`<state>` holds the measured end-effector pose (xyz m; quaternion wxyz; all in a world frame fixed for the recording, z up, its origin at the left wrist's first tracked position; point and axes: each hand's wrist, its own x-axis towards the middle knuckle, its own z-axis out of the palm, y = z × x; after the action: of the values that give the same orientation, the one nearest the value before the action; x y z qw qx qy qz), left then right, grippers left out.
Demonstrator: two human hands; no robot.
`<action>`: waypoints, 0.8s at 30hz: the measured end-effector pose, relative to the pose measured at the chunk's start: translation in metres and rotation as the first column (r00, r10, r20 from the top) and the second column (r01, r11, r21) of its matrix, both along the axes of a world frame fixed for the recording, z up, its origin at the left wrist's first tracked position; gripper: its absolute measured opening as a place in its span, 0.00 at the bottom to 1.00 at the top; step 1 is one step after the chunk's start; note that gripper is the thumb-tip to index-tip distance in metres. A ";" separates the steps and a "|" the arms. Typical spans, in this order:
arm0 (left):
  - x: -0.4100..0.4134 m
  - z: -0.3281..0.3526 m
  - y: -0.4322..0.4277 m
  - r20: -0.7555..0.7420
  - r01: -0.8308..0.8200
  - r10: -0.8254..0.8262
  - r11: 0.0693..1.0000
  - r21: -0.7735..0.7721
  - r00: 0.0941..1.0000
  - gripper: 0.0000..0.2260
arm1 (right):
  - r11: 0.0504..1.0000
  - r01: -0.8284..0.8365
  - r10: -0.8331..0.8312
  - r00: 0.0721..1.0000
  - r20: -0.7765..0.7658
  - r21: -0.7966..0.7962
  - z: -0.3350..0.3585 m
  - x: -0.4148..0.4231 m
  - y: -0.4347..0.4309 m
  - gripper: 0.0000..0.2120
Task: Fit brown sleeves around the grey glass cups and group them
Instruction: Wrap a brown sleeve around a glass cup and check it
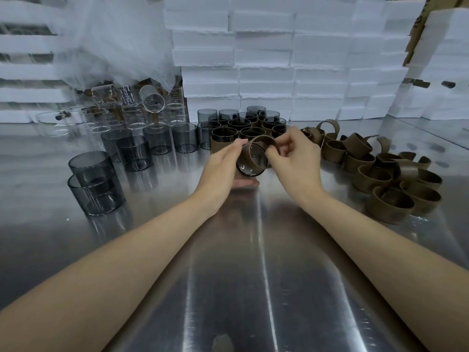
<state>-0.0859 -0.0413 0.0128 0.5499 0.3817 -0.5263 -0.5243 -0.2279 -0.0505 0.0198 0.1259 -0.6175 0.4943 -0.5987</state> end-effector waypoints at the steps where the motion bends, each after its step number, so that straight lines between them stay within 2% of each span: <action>1: -0.001 0.000 0.001 0.019 0.039 -0.038 0.999 -0.021 0.999 0.12 | 1.000 0.004 -0.004 1.000 0.015 0.021 0.000 0.001 0.001 0.10; 4: -0.002 -0.003 0.002 0.082 0.099 -0.091 0.990 -0.098 0.992 0.09 | 0.997 -0.031 0.026 0.997 0.078 0.063 0.002 0.002 0.003 0.12; 7: -0.001 -0.004 0.000 0.070 0.098 -0.091 0.989 -0.111 0.993 0.10 | 0.994 -0.068 0.059 0.992 0.109 0.082 0.001 0.004 0.004 0.11; 12: -0.001 -0.005 -0.002 0.081 0.086 -0.076 0.988 -0.124 0.994 0.14 | 0.999 0.005 -0.005 1.000 -0.022 0.033 -0.002 0.006 0.003 0.11; 14: -0.001 -0.005 -0.003 0.092 0.088 -0.077 0.989 -0.123 0.993 0.15 | 0.999 -0.029 0.030 0.999 -0.041 0.013 -0.003 0.006 0.002 0.08; 18: -0.002 -0.006 -0.002 0.105 0.084 -0.072 0.989 -0.118 0.992 0.20 | 0.986 -0.147 0.140 0.986 0.088 0.082 -0.003 0.005 -0.001 0.11; 24: -0.001 -0.002 -0.002 0.090 0.106 -0.098 0.990 -0.089 0.991 0.22 | 0.965 -0.173 0.157 0.983 0.094 0.197 0.009 -0.007 -0.006 0.10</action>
<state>-0.0866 -0.0437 0.0106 0.5166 0.3500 -0.5922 -0.5098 -0.2351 -0.0569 0.0290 0.2571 -0.6165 0.4949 -0.5558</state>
